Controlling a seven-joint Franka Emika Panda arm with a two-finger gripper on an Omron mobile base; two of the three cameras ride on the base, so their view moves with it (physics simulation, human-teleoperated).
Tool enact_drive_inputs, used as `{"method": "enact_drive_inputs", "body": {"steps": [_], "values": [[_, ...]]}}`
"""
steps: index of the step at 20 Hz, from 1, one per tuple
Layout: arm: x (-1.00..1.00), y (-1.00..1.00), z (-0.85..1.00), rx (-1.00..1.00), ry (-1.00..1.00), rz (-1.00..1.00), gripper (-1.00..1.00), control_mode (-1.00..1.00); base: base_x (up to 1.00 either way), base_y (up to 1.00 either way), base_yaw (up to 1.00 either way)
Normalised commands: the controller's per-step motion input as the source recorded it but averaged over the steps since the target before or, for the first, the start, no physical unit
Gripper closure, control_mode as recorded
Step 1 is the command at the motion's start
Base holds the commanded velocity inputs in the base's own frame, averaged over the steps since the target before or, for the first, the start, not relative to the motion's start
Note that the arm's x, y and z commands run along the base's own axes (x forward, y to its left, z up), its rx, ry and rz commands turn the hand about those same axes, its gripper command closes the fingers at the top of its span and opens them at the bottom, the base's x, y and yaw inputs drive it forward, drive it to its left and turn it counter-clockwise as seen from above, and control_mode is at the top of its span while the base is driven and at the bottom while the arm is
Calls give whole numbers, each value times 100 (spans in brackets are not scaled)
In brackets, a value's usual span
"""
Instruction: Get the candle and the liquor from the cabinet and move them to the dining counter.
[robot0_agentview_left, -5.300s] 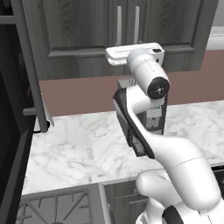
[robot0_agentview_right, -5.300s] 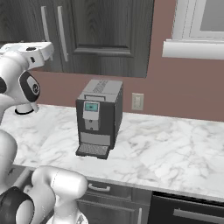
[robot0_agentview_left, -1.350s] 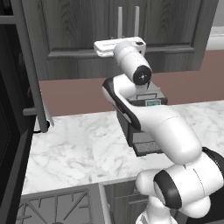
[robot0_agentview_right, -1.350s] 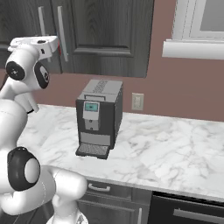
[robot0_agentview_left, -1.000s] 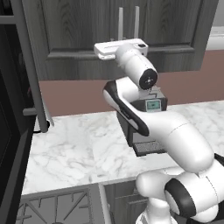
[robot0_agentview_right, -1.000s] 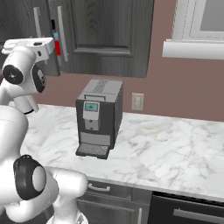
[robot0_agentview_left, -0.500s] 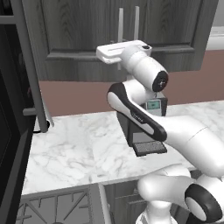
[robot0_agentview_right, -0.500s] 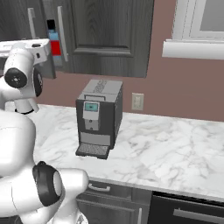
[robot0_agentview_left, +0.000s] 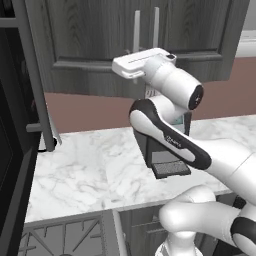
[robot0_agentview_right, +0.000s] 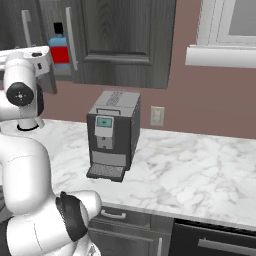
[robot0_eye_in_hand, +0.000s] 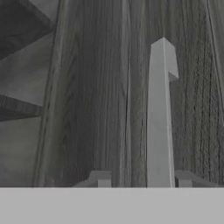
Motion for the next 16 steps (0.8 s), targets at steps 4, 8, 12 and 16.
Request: {"method": "enact_drive_inputs", "body": {"steps": [4,8,12,16], "values": [[-79,66,0,-2,0,6,100,-100,0,0,0],[-88,62,0,-1,0,5,100,-100,0,0,0],[-82,65,0,-2,0,5,100,-100,0,0,0],[-62,69,0,-3,5,8,100,-100,0,0,0]]}}
